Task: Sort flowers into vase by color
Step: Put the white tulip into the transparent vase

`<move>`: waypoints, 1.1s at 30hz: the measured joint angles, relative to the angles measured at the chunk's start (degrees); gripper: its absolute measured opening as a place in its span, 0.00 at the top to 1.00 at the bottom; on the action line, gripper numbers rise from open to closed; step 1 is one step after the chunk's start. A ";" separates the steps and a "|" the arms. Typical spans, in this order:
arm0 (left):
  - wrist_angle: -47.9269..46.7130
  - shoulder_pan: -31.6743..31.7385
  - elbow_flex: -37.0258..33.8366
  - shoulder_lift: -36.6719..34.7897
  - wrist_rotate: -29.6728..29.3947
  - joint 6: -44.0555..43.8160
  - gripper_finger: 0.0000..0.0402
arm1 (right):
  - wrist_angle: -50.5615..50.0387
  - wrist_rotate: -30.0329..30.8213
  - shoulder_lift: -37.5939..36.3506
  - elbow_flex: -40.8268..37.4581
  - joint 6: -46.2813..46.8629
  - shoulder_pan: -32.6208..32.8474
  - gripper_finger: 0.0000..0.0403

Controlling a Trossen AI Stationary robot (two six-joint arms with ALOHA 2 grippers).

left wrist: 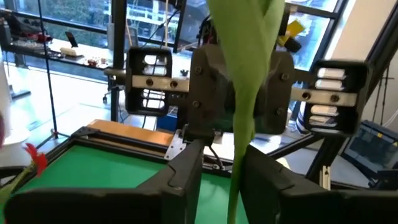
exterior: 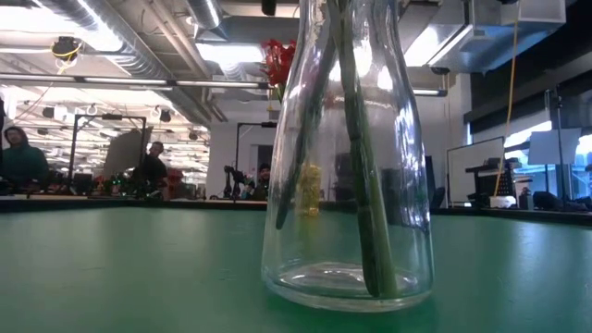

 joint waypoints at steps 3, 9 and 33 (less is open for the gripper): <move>-2.84 0.02 0.00 -1.61 -0.05 -0.28 0.73 | -0.22 -0.02 0.00 0.00 0.03 0.00 1.00; -4.17 -0.42 0.00 -3.34 -0.26 -0.19 0.65 | -0.14 -0.17 0.00 0.00 0.05 0.02 1.00; -6.40 -1.00 0.00 -3.18 -2.39 0.05 0.99 | -1.58 1.06 -0.02 0.00 -0.02 0.00 0.96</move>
